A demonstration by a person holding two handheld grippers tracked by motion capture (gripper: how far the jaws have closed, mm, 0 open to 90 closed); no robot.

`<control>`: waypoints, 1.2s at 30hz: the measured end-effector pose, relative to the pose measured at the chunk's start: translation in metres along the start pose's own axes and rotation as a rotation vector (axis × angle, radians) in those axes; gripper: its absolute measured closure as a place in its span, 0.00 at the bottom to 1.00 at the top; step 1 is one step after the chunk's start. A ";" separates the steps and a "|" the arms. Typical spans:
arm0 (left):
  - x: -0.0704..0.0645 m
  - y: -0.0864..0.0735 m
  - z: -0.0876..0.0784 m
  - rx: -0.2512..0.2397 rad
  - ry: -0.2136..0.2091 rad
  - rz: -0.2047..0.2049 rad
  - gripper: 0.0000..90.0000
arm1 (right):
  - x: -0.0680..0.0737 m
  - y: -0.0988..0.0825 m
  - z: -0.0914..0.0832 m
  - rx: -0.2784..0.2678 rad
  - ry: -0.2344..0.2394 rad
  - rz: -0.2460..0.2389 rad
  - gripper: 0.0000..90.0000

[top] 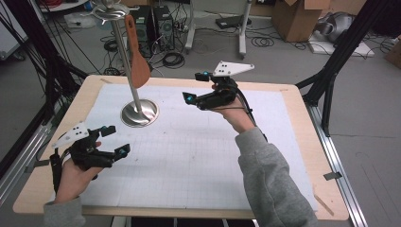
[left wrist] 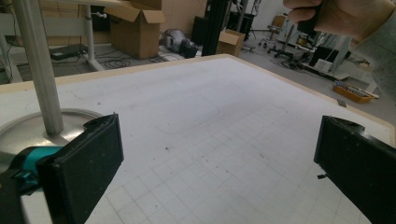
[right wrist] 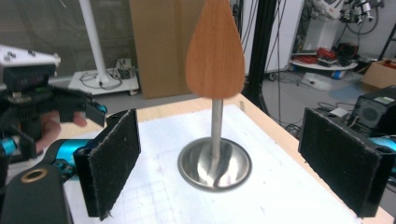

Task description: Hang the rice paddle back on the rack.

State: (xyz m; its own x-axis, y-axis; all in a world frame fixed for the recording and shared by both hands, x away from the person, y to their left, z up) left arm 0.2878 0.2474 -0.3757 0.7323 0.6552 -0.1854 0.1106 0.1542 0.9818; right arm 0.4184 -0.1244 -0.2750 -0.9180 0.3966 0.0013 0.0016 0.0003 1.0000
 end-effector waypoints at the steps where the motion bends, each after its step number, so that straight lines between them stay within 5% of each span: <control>1: 0.000 0.000 0.001 0.001 0.000 -0.001 0.02 | 0.000 -0.002 -0.003 -0.003 0.003 0.000 0.13; 36: 0.004 -0.004 0.017 0.005 -0.007 0.000 0.02 | 0.005 -0.048 -0.091 -0.034 -0.085 0.008 0.13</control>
State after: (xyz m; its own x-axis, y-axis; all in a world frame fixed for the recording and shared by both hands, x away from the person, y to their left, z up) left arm 0.3019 0.2373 -0.3797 0.7369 0.6503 -0.1849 0.1140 0.1500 0.9821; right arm 0.3777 -0.2057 -0.3234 -0.8808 0.4733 0.0109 -0.0059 -0.0341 0.9994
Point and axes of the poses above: each handheld gripper's, and its own axes: z roughly forward along the jaws, y roughly out of its top, x roughly to its left, the point moved 1 cm from there along z, roughly forward along the jaws, and after that the axes turned 13 degrees about -x, right-handed, at the moved point
